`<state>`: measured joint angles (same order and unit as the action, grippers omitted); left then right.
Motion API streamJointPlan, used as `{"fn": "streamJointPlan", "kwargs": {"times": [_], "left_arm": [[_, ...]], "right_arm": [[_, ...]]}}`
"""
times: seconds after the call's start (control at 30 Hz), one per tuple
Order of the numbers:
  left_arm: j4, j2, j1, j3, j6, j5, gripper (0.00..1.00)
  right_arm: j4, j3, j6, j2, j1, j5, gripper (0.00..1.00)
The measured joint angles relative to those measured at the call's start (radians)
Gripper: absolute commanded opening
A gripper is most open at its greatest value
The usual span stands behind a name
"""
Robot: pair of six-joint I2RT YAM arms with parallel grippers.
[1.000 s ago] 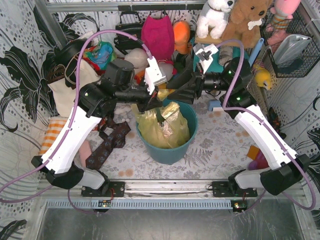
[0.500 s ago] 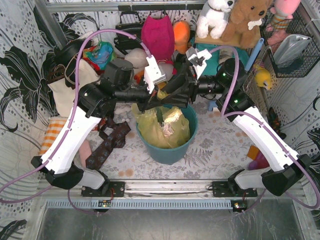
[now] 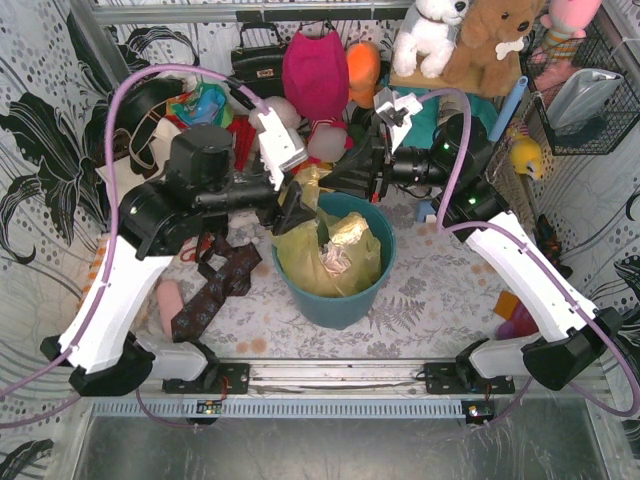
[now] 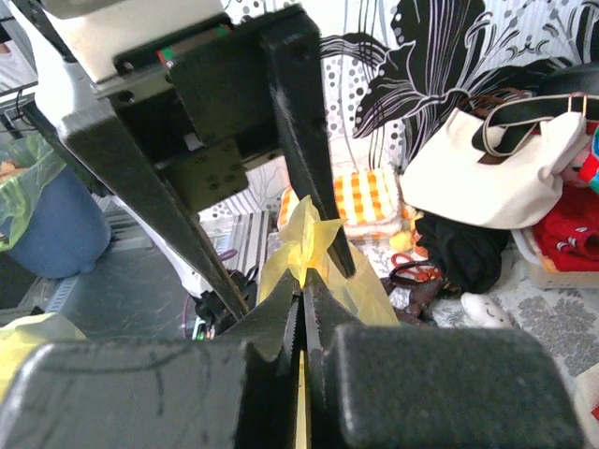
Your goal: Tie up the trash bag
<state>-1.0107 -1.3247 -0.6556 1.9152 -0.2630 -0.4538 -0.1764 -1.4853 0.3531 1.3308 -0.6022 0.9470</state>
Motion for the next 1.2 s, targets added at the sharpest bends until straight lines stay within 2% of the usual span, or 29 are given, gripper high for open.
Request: {"fn": "streamJointPlan", "kwargs": {"times": [0.07, 0.17, 0.33, 0.4, 0.57, 0.73, 0.8, 0.97, 1.2], "left_arm": [[0.008, 0.027, 0.0, 0.002, 0.003, 0.024, 0.7], [0.01, 0.057, 0.0, 0.039, 0.019, 0.055, 0.69], [0.026, 0.06, -0.028, 0.193, 0.068, 0.059, 0.69], [0.034, 0.053, -0.104, 0.227, 0.078, 0.086, 0.71], [0.008, -0.019, -0.404, 0.307, 0.068, 0.256, 0.81], [-0.022, -0.113, -0.525, 0.325, 0.037, 0.442, 0.83], [-0.033, -0.134, -0.544, 0.316, 0.02, 0.507, 0.78], [-0.032, -0.132, -0.562, 0.27, -0.025, 0.631, 0.46], [0.046, -0.031, -0.562, 0.132, -0.068, 0.742, 0.41]], "right_arm": [[0.0, -0.012, 0.0, 0.003, 0.0, -0.013, 0.0], [-0.001, -0.019, 0.0, 0.004, -0.001, -0.03, 0.0], [-0.001, -0.019, 0.0, 0.007, -0.008, -0.056, 0.0], [-0.001, -0.018, 0.0, 0.007, -0.01, -0.067, 0.0], [-0.001, -0.018, 0.0, 0.007, -0.009, -0.085, 0.0], [-0.001, -0.017, 0.0, 0.007, -0.01, -0.097, 0.0], [-0.002, -0.016, 0.0, 0.007, -0.01, -0.099, 0.0], [-0.003, -0.016, 0.0, 0.007, -0.01, -0.1, 0.0], [-0.003, -0.002, 0.0, -0.002, -0.01, -0.103, 0.0]]}}
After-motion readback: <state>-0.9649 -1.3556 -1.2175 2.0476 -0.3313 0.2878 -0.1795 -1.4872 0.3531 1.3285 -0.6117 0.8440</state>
